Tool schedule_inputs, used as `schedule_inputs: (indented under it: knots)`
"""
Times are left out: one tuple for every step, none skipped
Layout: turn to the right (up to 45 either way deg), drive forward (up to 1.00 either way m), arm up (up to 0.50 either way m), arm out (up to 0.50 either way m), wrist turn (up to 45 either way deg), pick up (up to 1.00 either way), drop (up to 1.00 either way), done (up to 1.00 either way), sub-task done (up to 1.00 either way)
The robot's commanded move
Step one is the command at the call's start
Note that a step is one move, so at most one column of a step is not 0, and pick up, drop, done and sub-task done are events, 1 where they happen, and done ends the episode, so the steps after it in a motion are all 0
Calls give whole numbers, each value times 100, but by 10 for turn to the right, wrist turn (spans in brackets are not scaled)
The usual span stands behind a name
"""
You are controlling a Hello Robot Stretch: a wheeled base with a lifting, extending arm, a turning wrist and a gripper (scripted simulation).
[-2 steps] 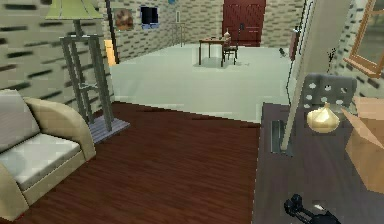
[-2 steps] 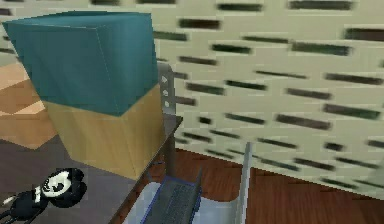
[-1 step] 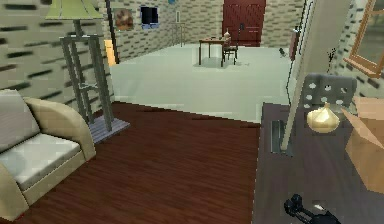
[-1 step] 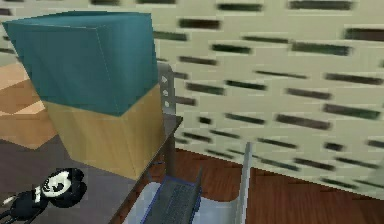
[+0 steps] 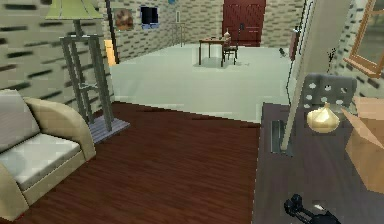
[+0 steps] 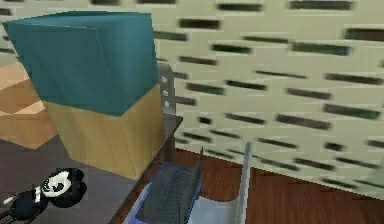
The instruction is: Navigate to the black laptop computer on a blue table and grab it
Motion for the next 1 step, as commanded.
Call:
schedule_inputs:
  knots:
    - [0,0,0,0,0,0,0,100,0]
